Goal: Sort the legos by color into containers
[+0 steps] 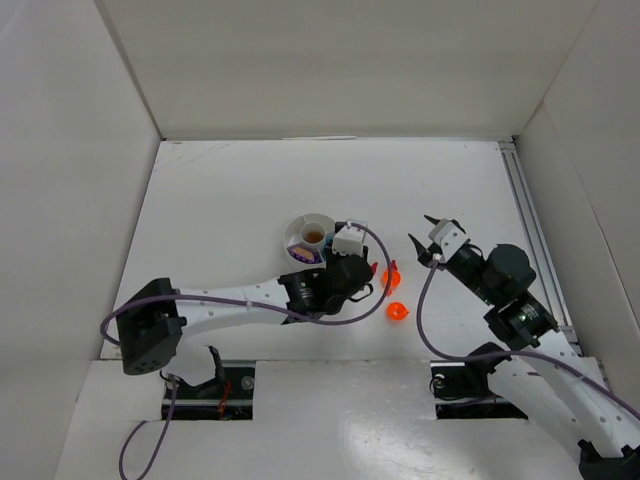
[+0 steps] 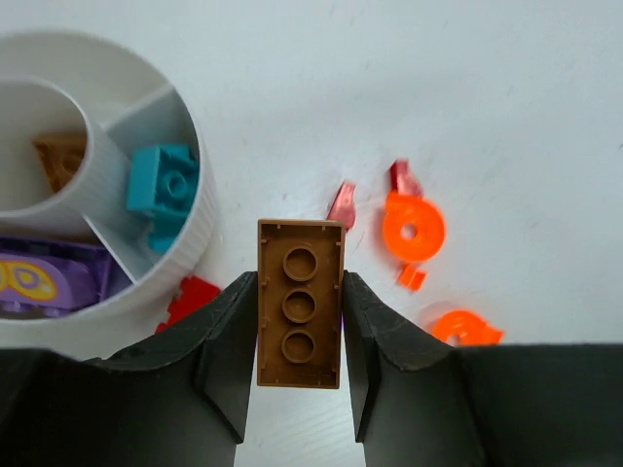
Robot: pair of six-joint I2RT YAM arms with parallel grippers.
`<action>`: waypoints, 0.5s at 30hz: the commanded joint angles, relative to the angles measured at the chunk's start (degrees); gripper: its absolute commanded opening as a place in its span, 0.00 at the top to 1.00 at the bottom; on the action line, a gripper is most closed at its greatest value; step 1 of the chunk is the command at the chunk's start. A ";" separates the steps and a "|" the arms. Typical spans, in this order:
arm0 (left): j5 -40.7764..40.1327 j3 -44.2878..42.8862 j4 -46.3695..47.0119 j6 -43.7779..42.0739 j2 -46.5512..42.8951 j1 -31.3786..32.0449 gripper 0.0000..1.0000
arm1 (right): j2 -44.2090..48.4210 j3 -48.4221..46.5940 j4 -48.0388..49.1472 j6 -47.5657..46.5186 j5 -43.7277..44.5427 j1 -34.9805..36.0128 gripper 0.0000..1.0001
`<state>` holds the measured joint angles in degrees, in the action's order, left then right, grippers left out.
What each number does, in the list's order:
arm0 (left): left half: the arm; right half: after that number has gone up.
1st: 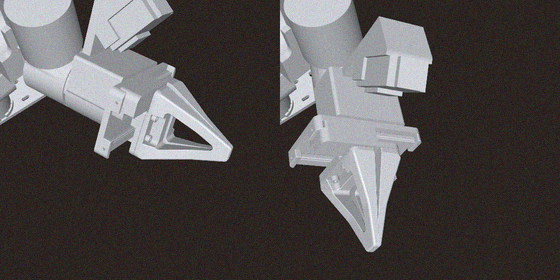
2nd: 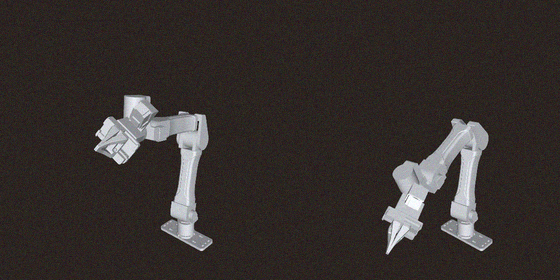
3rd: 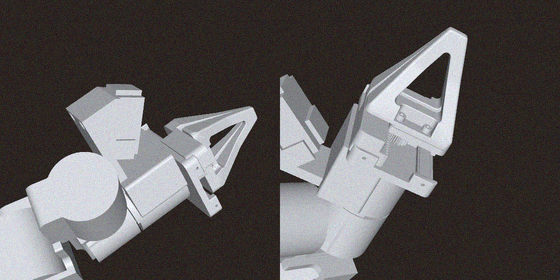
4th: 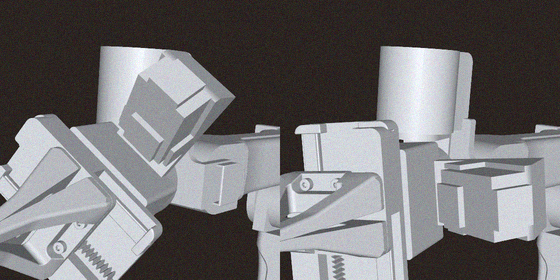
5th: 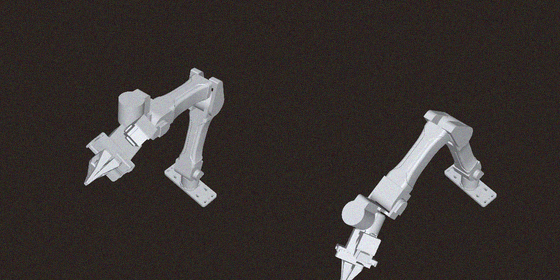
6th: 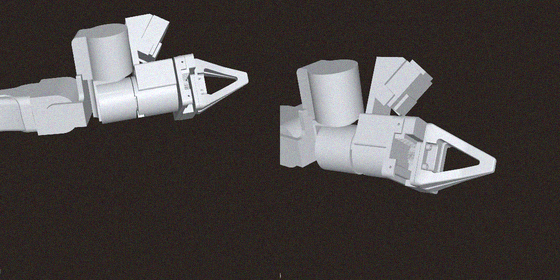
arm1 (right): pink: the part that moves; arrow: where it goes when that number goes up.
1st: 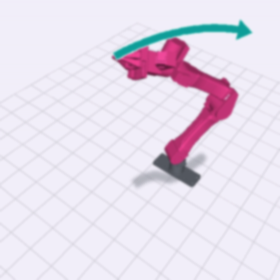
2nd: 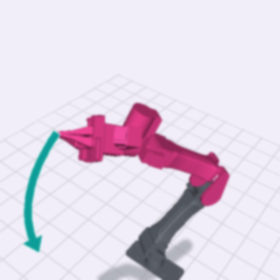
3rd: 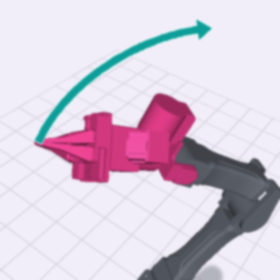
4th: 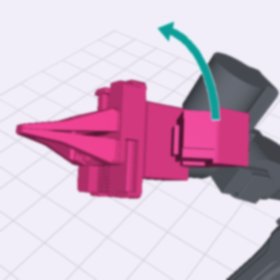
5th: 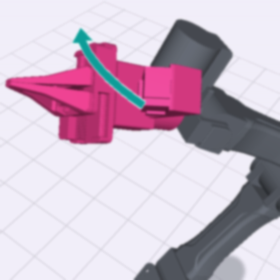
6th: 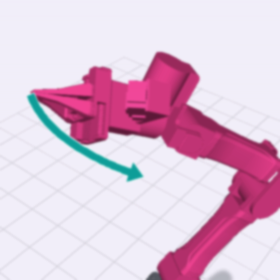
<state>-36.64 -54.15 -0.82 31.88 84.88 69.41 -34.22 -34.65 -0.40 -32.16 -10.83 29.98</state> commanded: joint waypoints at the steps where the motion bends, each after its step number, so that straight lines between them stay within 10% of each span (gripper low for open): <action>1: -6.41 -0.17 7.66 -4.54 -4.89 0.29 0.82 | 1.35 -1.21 -2.49 -0.09 3.71 -0.36 0.45; 15: -15.39 3.69 29.20 -12.81 -6.48 -13.16 0.77 | 0.82 -4.01 -6.09 -1.15 8.72 -0.36 0.45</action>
<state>-49.32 -51.94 21.06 20.99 78.91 57.21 -33.15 -35.29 -5.96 -32.67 -4.40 29.98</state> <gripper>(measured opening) 0.323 0.548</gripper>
